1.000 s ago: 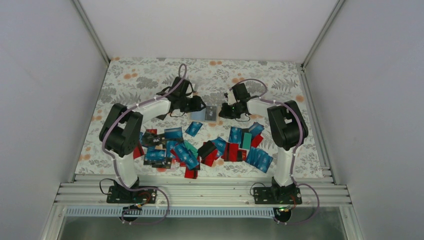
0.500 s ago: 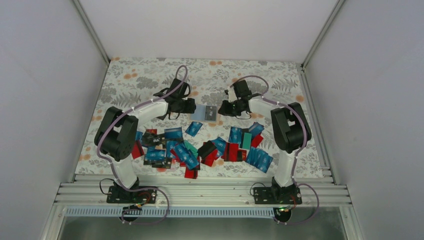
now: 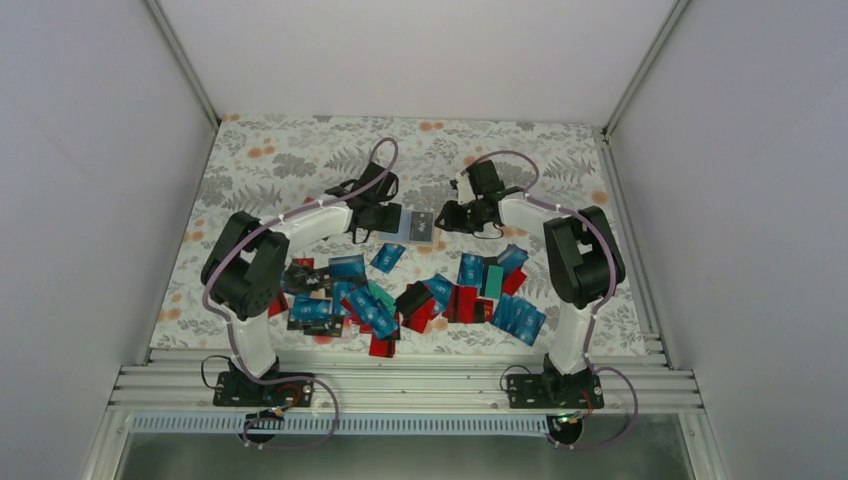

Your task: Put the credit cards into the card holder

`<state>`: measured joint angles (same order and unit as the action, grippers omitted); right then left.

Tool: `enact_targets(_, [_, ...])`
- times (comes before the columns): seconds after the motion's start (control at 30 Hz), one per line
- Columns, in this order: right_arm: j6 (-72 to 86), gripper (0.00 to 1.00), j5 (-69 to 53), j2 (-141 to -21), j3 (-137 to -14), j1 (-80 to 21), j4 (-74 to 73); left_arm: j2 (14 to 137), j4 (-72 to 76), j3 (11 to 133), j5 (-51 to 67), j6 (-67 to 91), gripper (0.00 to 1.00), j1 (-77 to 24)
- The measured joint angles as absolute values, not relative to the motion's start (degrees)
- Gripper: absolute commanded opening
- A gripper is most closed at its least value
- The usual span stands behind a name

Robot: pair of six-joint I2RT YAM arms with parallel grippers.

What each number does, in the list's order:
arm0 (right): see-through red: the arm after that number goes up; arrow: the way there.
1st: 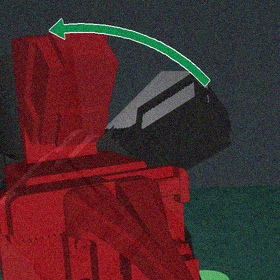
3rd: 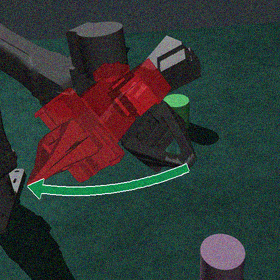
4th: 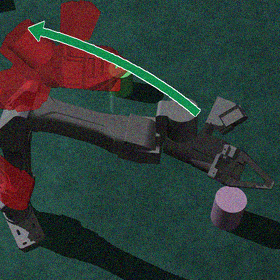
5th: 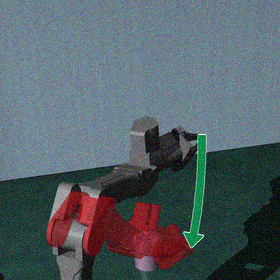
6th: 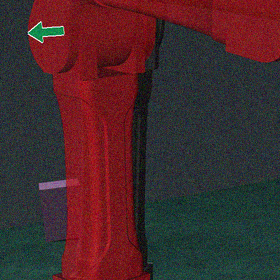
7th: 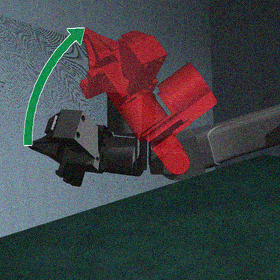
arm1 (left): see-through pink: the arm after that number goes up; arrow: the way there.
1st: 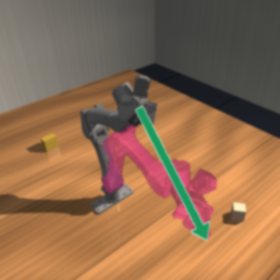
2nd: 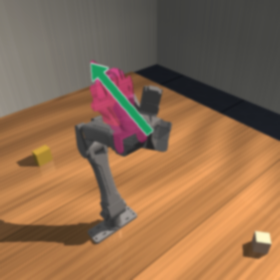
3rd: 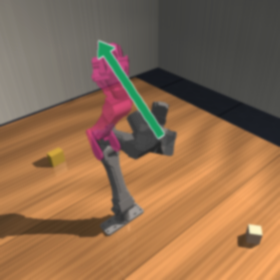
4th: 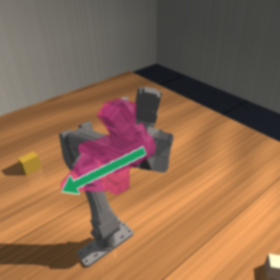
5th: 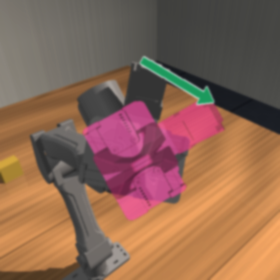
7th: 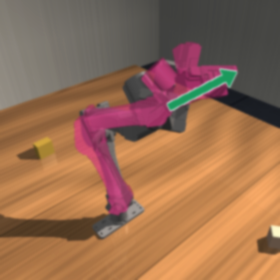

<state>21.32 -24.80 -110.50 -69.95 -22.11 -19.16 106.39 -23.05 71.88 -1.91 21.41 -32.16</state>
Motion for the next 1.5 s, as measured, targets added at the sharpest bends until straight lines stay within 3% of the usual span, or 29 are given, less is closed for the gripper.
enact_targets(0.4, [22.09, 0.32, -27.68, -110.50, -69.21, -22.11, -18.28, 106.50, -22.72, 71.88, -4.45, 19.99, 0.56, -34.37])
enact_targets(0.63, [22.94, 0.32, -30.76, -110.52, -69.21, -22.11, -16.93, 106.65, -19.29, 71.81, 0.78, 18.72, 0.48, -36.47])
enact_targets(1.07, [23.83, 0.31, -33.30, -113.19, -69.28, -22.13, -15.66, 110.63, -16.23, 71.75, 6.00, 18.61, 0.49, -36.88])
enact_targets(1.23, [23.81, 0.31, -33.10, -113.21, -69.28, -22.13, -15.70, 110.50, -17.50, 71.75, 1.78, 18.59, 0.55, -36.95])
enact_targets(1.5, [23.77, 0.31, -32.36, -113.19, -69.28, -22.13, -15.77, 110.19, -22.57, 73.52, -8.71, 17.76, 0.55, -36.93])
